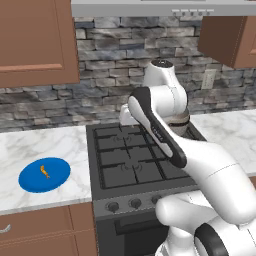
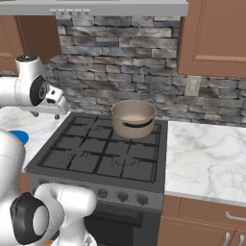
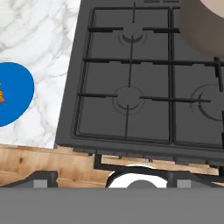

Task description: Retrieve the frozen meat and place it in the pot on a burner. Then turn the burner on.

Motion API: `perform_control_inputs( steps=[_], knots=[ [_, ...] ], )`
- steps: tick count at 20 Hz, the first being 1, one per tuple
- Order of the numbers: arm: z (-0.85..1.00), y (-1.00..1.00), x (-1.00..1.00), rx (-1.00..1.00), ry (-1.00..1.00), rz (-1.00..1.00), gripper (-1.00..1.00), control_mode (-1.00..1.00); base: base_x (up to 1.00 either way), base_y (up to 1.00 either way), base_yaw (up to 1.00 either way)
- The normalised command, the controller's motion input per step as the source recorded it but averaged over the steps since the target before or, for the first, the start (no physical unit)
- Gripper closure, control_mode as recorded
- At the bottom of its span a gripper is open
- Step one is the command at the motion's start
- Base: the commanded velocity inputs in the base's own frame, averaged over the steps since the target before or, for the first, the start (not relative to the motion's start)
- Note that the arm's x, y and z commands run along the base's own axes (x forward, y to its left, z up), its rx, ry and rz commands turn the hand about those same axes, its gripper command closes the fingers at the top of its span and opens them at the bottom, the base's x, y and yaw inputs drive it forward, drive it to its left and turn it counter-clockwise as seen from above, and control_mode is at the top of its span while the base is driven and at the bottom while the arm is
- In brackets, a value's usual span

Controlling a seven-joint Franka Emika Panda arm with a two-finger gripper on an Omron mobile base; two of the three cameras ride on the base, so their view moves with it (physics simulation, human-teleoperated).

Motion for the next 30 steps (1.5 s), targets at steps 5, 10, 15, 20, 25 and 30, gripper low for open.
perform_control_inputs(
  steps=[5,10,15,20,25,30],
  knots=[
    [-0.12,0.69,-0.10,0.00,0.00,0.00,-1.00,-1.00,0.00,0.00,0.00],
    [-0.14,0.73,-0.09,0.00,0.00,0.00,-1.00,-1.00,0.00,0.00,0.00],
    [-0.13,0.62,-0.02,0.00,0.00,0.00,-1.00,-1.00,0.00,0.00,0.00],
    [-0.08,0.37,0.00,0.00,-0.01,0.00,-1.00,-1.00,0.00,0.00,0.00],
    [-0.14,0.20,0.00,0.00,0.00,0.00,-1.00,-1.00,0.00,0.00,0.00],
    [-0.26,0.31,0.00,0.00,0.00,0.00,-1.00,-1.00,0.00,0.00,0.00]
  ],
)
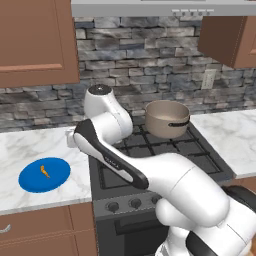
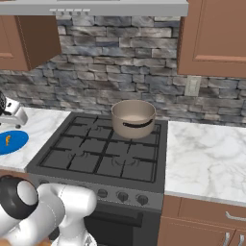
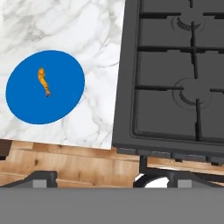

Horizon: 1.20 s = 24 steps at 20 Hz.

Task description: Retrieve the frozen meat and place it in the pot on a burner. Then turn the burner on.

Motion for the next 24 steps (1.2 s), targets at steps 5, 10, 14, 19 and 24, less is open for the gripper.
perform_control_inputs(
  steps=[5,10,14,19,24],
  knots=[
    [-0.24,0.42,0.01,-0.02,0.00,0.00,-1.00,-1.00,0.00,0.00,0.00],
    [-0.24,0.47,0.04,0.00,0.00,0.00,-1.00,-1.00,0.00,0.00,0.00],
    [-0.22,0.54,0.07,0.00,0.00,0.00,-1.00,-1.00,0.00,0.00,0.00],
    [-0.09,0.48,0.10,0.00,0.02,0.00,-1.00,-1.00,0.00,0.00,0.00],
    [-0.06,0.47,0.21,0.00,0.04,0.00,-1.00,-1.00,0.00,0.00,0.00]
  ],
)
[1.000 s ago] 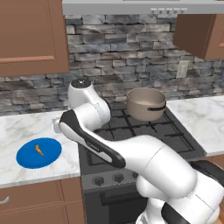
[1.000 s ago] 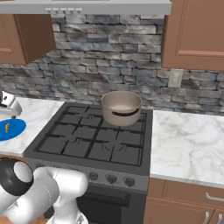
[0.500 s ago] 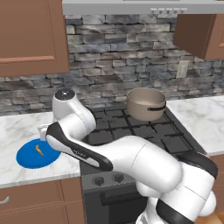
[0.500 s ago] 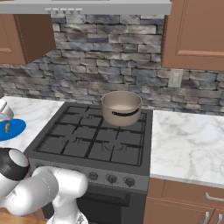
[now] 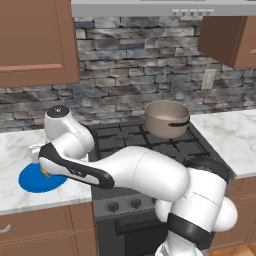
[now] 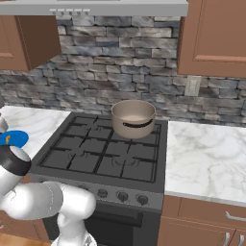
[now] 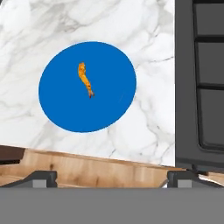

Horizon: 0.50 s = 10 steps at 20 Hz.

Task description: Retrieve the frozen meat and place it in the pot on a burner. Then turn the burner on.

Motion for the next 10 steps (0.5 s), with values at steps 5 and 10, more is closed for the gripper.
perform_control_inputs(
  steps=[5,10],
  knots=[
    [-0.08,0.35,0.33,0.00,0.00,0.02,-1.00,-1.00,0.00,0.00,0.00],
    [-0.04,0.28,0.40,-0.03,-0.01,0.00,-1.00,-1.00,0.00,0.00,0.00]
  ],
)
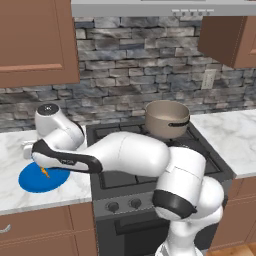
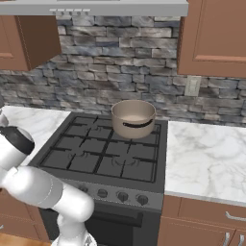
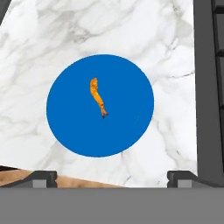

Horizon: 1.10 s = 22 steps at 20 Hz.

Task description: Retrieve the frozen meat and place it in the pot on a burner. Then turn the burner on.

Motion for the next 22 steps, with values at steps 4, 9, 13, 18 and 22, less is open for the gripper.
perform_control_inputs(
  steps=[4,9,13,18,22],
  knots=[
    [-0.04,0.00,0.16,-0.01,-0.06,0.00,-1.00,-1.00,0.00,0.00,0.00],
    [-0.08,0.00,0.25,-0.02,0.00,0.00,-1.00,-1.00,0.00,0.00,0.00],
    [-0.03,0.00,0.20,0.00,0.01,0.03,-1.00,-1.00,0.00,0.00,0.00],
    [-0.01,0.00,0.20,0.00,0.01,0.07,-1.00,-1.00,0.00,0.00,0.00],
    [-0.06,0.00,0.16,-0.02,0.07,0.10,-1.00,-1.00,0.00,0.00,0.00]
  ],
)
